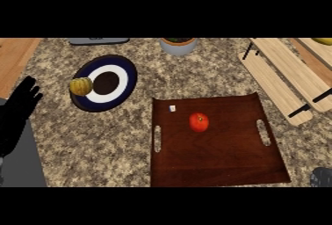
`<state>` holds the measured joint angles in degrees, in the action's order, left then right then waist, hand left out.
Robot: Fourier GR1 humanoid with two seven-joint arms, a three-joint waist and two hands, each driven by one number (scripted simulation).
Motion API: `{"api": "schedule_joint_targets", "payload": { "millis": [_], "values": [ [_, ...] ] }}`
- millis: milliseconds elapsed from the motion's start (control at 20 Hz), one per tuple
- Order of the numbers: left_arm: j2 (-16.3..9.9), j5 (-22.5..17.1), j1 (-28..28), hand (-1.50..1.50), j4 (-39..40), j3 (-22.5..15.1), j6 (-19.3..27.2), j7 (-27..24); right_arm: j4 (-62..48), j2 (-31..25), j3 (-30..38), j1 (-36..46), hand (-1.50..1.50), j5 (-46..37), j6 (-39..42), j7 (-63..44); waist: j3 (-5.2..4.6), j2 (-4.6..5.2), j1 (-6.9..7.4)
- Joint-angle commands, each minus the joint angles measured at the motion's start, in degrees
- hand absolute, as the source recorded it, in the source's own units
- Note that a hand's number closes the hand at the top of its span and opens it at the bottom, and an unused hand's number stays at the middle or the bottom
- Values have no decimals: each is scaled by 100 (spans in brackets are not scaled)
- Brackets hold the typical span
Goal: Pick the lemon from the tray and place it in the tiered shelf
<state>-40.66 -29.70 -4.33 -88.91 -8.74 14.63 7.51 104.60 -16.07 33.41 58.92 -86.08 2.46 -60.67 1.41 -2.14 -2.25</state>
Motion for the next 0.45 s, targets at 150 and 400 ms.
{"api": "schedule_joint_targets", "payload": {
  "millis": [150,400],
  "values": [
    [201,141,753,0,413,-165,177,-171,1667,228,-108,-21,-150,-326,2047,-639,-179,-37,-187],
    [57,12,721,0,438,-75,165,-100,2841,410,-241,154,-150,-549,2965,-496,-201,-94,-332]
  ]
}}
